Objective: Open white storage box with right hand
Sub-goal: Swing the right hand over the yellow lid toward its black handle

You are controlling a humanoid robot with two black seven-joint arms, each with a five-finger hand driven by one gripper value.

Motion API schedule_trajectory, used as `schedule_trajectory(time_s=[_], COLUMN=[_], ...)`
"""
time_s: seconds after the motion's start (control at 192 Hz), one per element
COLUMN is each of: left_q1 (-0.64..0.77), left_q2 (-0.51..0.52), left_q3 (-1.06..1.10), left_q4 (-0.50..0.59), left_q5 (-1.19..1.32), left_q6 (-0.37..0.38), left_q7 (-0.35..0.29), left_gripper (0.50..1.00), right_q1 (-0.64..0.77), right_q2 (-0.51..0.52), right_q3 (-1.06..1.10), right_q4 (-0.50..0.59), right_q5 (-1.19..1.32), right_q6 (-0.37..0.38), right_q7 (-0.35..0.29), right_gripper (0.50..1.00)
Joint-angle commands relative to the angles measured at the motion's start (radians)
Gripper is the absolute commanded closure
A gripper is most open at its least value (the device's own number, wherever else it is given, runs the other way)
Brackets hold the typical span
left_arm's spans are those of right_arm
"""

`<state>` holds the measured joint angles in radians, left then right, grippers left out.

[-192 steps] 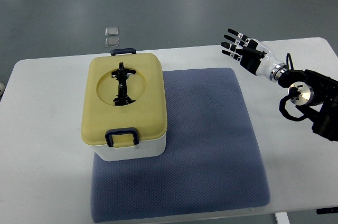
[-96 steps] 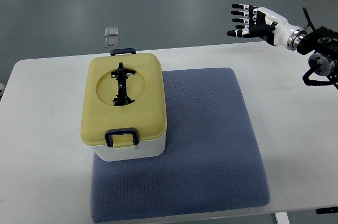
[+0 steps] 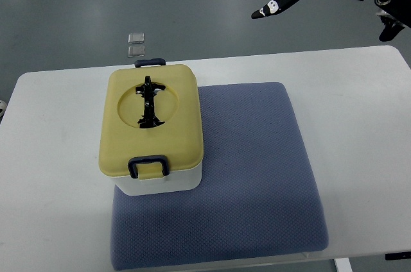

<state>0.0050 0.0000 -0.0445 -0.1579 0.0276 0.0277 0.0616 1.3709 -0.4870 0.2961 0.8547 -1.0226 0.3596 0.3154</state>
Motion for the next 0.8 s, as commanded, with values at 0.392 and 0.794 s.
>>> schedule_trajectory(time_s=[0.392, 0.794], left_q1=[0.0, -0.002], left_q2=[0.0, 0.0], left_q3=[0.0, 0.002], left_q4=[0.0, 0.0], left_q5=[0.0, 0.0], left_q6=[0.0, 0.0], left_q7=[0.0, 0.0], left_gripper=[0.5, 0.5], right_q1=[0.27, 0.399], right_q2=[0.15, 0.343], right_q3=[-0.222, -0.362], right_q4=[0.181, 0.181], right_q5=[-0.393, -0.494], right_q6=[0.03, 0.027], right_q7=[0.114, 0.148], right_gripper=[0.568, 0.57])
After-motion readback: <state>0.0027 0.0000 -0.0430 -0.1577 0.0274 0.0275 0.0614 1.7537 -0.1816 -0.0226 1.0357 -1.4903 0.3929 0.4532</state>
